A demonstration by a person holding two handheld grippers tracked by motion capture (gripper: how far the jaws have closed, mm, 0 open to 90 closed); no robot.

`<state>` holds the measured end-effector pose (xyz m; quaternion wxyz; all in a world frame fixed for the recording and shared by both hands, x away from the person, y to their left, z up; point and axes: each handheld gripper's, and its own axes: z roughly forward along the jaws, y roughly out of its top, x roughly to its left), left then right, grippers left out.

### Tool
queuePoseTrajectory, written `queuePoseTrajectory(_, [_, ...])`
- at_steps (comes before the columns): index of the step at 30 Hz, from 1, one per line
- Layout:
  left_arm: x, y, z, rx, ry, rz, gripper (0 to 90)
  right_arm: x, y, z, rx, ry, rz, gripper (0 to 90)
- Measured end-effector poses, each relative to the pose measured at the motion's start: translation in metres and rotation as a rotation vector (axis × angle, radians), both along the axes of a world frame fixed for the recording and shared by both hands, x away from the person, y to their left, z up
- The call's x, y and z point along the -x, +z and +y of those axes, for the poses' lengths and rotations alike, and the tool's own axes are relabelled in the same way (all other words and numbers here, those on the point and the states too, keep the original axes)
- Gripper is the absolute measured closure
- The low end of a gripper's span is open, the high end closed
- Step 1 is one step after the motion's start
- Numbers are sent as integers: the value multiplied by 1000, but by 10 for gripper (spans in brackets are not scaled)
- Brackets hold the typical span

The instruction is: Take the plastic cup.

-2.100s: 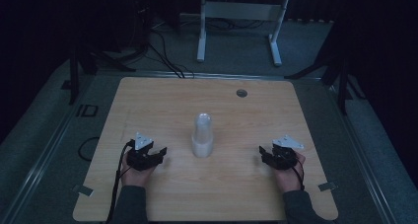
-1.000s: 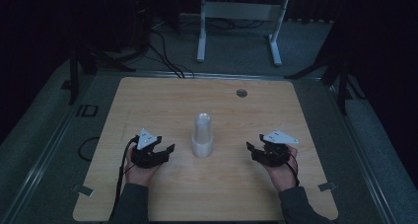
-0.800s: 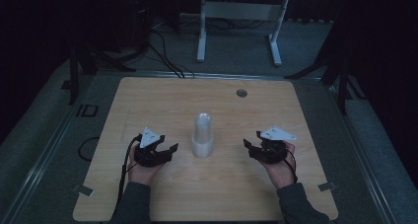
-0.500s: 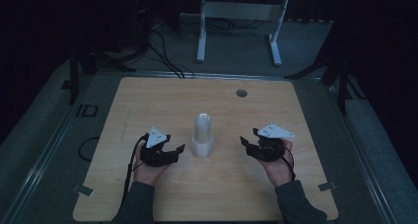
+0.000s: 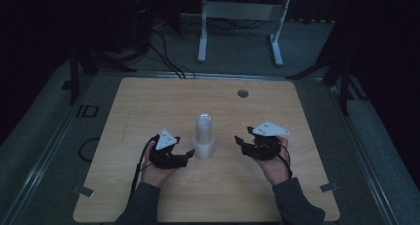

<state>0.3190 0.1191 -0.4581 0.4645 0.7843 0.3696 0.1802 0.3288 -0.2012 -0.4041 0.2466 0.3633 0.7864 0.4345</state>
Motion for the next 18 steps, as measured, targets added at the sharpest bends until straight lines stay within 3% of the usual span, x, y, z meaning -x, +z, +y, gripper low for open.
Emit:
queuePoseTrajectory(11, [-7,-3,-17,15,-21,9,210,-2,7,15,-7,48,-4,403])
queuePoseTrajectory(18, [-12,-6,-27,10,-15,-7,210,-6,10,25,-15,74,0,386])
